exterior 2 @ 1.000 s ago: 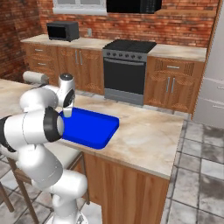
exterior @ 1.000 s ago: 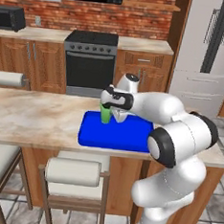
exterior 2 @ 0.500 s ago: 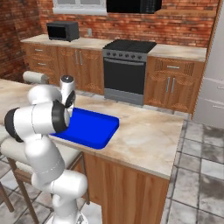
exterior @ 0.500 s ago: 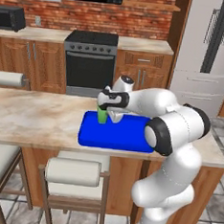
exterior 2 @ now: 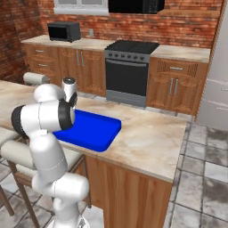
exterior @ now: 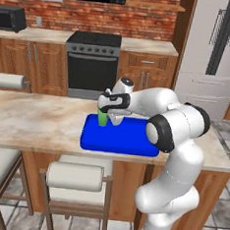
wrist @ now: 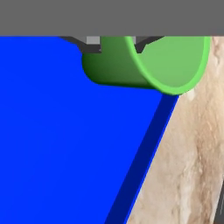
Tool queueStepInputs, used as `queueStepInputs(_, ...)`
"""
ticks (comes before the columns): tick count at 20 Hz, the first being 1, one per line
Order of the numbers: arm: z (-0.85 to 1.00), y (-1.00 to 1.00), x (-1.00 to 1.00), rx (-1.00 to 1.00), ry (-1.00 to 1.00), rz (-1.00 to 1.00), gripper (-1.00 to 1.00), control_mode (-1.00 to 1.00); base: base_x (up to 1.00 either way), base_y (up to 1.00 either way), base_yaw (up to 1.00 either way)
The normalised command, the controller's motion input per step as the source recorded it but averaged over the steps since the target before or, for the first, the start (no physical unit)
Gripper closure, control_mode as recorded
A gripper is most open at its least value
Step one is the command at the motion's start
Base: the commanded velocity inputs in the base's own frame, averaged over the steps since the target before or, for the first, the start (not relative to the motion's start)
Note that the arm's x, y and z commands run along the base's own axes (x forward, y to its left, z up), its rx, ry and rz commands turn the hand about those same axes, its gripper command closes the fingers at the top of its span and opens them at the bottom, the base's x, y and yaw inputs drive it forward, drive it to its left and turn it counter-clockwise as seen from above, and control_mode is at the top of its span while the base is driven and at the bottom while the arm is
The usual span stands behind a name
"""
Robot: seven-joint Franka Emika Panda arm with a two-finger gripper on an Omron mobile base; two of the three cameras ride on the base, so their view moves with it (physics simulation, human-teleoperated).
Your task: There is a tray on the dining counter. Grab the cup, mug, and pitcher and place them on the tray. The pitcher may be placed next to the tray if it cannot fit the tray.
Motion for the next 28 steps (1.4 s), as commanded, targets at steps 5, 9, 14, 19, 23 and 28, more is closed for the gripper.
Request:
queueStepInputs(5, -0.13, 0.05, 0.01, 0.0, 0.01, 0.0, 1.0, -1.0, 0.0, 0.0, 0.0)
queueStepInputs(9, -0.21, 0.08, 0.03, 0.0, 0.0, 0.0, 1.0, -1.0, 0.0, 0.0, 0.0)
queueStepInputs(14, -0.29, 0.07, 0.05, 0.0, 0.0, 0.0, 1.0, -1.0, 0.0, 0.0, 0.0)
queueStepInputs(19, -0.18, 0.01, 0.09, 0.0, 0.0, 0.0, 1.0, -1.0, 0.0, 0.0, 0.0)
queueStepInputs(23, -0.09, 0.0, 0.15, 0.0, 0.0, 0.0, 1.0, -1.0, 0.0, 0.0, 0.0)
queueStepInputs(28, -0.04, 0.0, 0.21, 0.0, 0.0, 0.0, 1.0, -1.0, 0.0, 0.0, 0.0)
